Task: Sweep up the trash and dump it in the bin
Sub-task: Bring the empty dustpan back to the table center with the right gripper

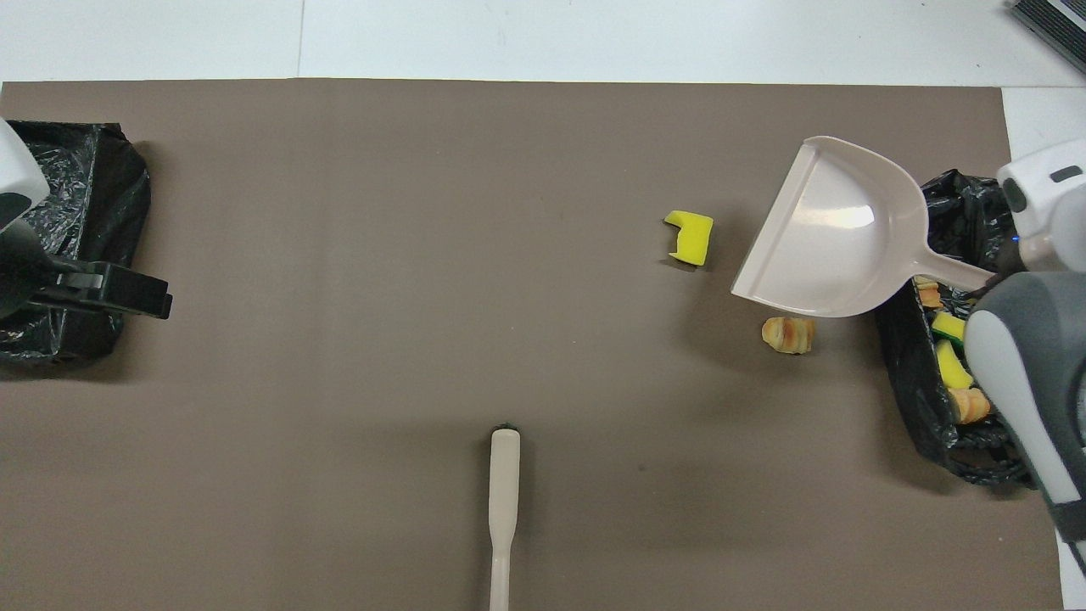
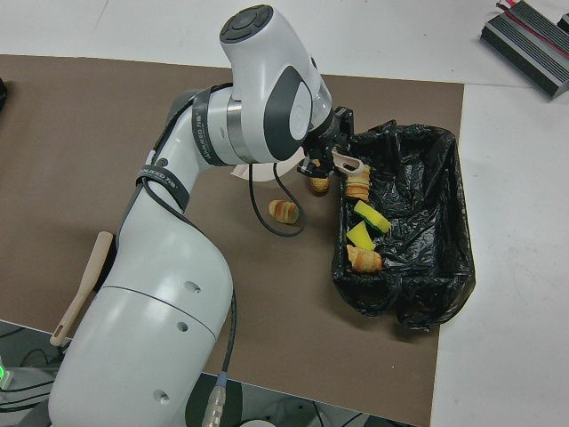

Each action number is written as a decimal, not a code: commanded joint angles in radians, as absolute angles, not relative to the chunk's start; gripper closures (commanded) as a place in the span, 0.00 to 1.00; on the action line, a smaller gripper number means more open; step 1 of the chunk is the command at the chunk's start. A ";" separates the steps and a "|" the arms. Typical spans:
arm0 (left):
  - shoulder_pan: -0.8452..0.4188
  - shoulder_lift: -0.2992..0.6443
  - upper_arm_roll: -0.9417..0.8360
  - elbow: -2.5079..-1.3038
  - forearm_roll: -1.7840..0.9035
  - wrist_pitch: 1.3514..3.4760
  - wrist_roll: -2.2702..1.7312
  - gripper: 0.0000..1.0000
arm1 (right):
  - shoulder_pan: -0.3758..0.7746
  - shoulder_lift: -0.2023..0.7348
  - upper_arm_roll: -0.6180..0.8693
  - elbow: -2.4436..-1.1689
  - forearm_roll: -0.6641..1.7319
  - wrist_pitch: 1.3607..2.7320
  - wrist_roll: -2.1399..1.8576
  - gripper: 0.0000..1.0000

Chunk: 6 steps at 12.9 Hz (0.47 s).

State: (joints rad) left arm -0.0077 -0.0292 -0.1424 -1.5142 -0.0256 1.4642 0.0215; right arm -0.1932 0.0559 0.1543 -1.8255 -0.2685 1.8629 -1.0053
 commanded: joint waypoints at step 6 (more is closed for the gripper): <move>0.002 -0.028 -0.153 -1.494 -0.012 1.430 0.014 0.00 | 0.139 0.193 0.152 -1.812 -0.068 1.998 -0.136 1.00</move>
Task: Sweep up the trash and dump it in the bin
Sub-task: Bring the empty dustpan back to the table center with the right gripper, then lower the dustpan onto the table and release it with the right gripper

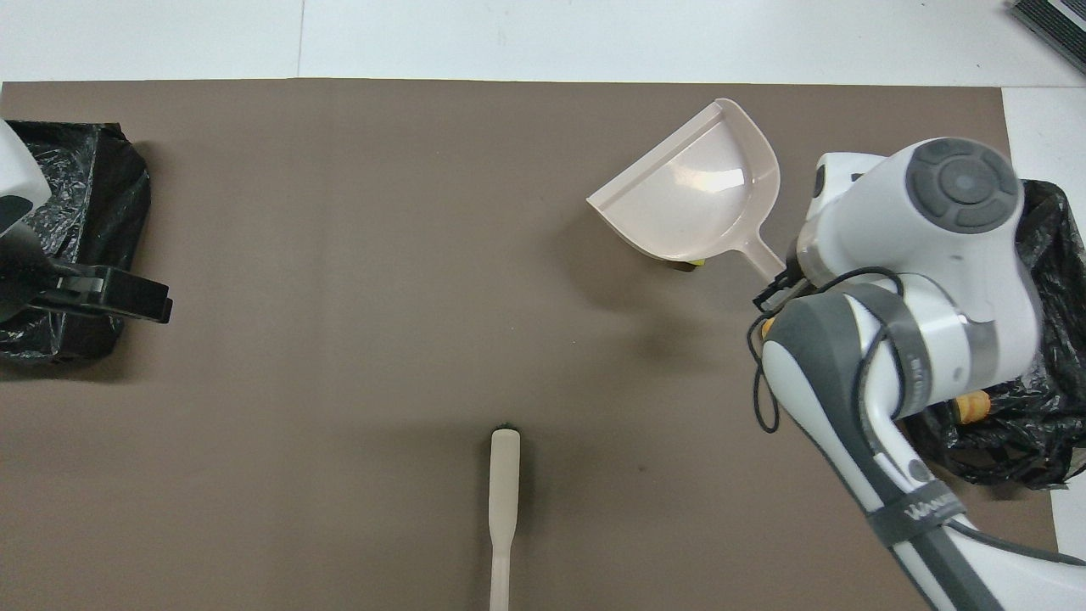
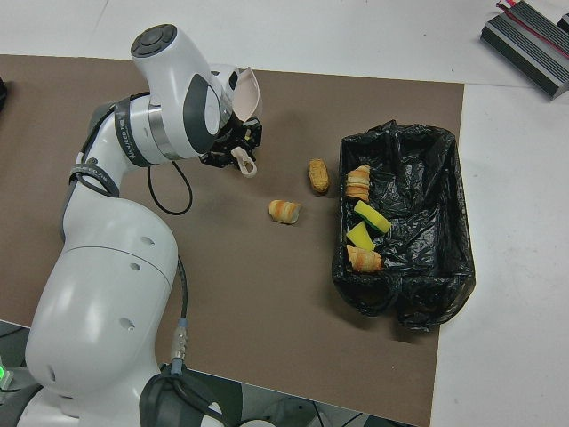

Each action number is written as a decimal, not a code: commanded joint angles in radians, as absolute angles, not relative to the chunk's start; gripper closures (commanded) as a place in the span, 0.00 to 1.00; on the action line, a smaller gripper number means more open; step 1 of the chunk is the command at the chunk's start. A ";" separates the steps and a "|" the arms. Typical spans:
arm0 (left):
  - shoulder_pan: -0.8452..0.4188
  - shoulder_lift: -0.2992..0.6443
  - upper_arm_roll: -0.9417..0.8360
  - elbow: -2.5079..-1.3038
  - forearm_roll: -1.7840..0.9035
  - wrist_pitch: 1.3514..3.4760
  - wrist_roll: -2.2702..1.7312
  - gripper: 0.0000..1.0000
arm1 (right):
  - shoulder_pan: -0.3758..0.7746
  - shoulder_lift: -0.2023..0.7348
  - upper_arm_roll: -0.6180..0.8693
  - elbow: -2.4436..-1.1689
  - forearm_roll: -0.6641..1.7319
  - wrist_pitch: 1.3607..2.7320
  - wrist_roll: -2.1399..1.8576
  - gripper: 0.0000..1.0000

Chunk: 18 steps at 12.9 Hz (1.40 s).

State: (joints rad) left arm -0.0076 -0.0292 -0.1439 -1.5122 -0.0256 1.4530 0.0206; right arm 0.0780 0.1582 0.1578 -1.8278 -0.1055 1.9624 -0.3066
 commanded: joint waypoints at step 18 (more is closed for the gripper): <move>0.003 -0.043 -0.152 -1.513 -0.012 1.428 0.014 0.00 | 0.586 0.350 0.152 -1.770 0.049 2.085 0.789 0.36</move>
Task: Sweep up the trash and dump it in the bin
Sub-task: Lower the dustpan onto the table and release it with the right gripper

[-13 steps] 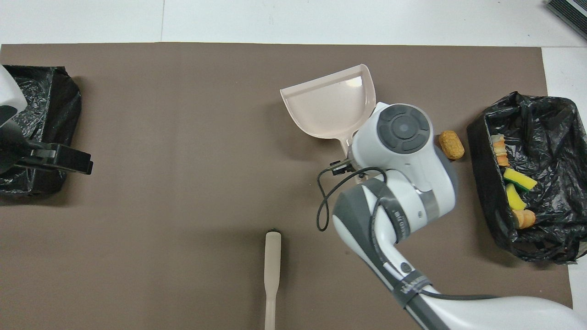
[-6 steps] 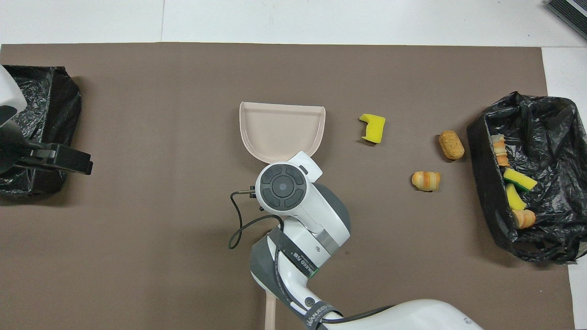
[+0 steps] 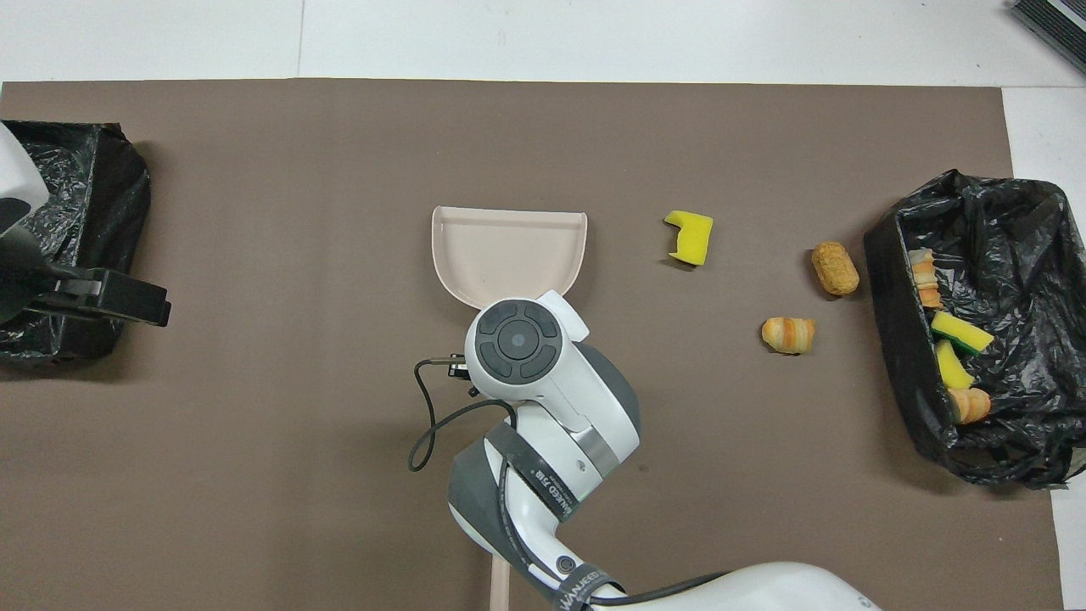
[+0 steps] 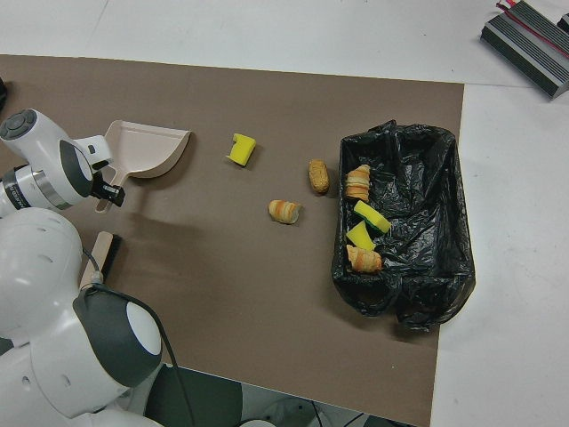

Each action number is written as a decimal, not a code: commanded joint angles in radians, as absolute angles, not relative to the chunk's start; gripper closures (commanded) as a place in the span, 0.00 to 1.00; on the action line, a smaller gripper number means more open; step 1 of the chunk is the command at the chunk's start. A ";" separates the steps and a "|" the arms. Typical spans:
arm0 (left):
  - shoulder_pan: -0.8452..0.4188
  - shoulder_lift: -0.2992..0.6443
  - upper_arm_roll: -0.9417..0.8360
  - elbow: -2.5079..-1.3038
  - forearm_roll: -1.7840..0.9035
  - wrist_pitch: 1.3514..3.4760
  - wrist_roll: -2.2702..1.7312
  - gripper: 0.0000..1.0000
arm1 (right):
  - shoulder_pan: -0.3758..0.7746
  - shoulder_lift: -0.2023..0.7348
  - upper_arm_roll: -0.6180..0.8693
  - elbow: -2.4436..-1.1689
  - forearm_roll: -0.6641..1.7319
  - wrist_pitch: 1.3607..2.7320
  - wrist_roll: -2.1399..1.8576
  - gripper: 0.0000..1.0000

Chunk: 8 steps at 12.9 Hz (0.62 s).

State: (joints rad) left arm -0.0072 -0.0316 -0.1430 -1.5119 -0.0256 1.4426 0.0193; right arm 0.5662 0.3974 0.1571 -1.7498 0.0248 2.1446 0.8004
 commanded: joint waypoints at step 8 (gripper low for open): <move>-0.115 -0.025 -0.164 -1.690 -0.023 1.701 -0.003 0.00 | 0.779 0.085 0.153 -2.157 0.077 2.156 0.833 0.00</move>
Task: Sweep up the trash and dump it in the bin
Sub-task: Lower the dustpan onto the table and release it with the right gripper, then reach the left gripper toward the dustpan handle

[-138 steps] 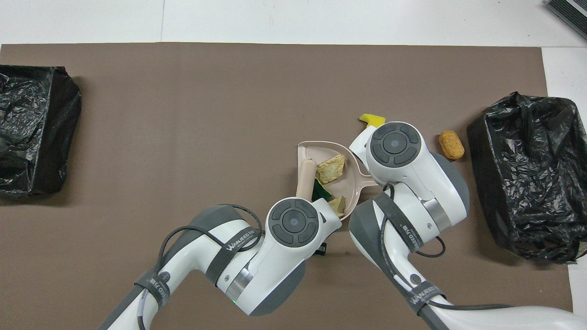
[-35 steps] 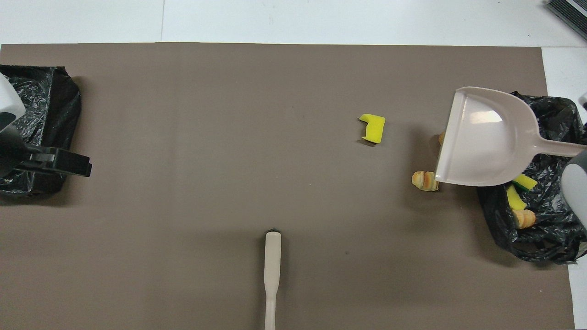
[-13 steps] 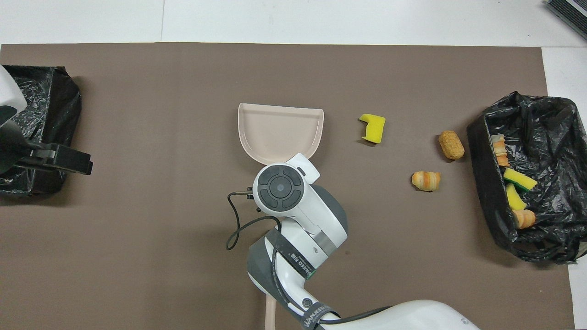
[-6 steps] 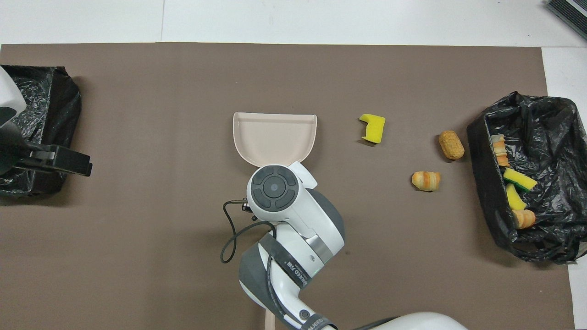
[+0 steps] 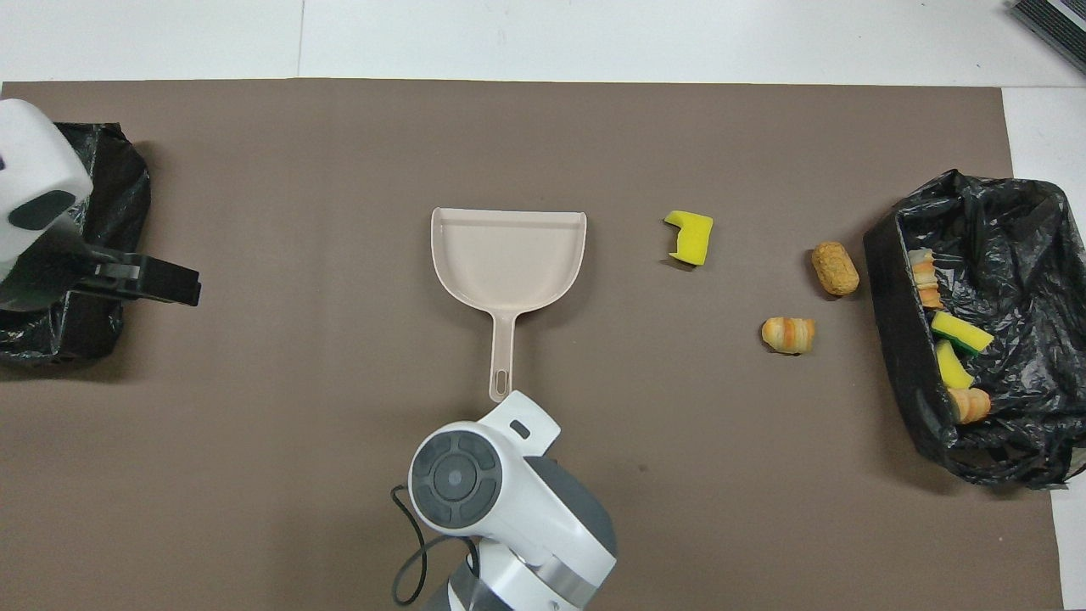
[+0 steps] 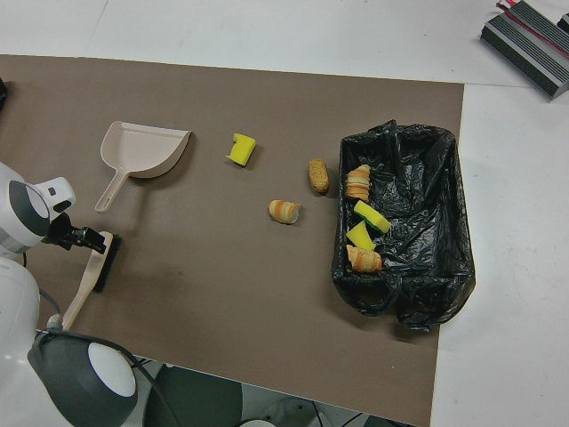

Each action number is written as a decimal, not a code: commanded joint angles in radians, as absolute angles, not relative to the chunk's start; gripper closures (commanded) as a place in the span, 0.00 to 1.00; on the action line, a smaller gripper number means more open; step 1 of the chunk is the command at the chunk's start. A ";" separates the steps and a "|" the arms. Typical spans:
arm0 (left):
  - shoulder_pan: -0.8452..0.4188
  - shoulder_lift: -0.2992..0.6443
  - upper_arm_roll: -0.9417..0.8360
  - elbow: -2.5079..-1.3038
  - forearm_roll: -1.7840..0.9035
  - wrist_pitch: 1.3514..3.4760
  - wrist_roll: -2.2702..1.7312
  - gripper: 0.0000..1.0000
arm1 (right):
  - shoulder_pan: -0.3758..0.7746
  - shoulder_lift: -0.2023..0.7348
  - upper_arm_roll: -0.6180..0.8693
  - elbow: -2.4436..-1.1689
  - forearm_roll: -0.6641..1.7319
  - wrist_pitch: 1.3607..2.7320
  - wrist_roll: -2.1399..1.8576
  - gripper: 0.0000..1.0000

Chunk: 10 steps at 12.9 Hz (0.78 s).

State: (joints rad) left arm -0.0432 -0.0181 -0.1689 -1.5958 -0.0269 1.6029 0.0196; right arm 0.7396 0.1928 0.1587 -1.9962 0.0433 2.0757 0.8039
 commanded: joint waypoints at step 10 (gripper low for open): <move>-0.480 0.273 -0.164 -1.805 -0.015 2.155 -0.415 0.00 | 0.893 -0.031 0.155 -2.361 0.268 2.306 0.936 0.48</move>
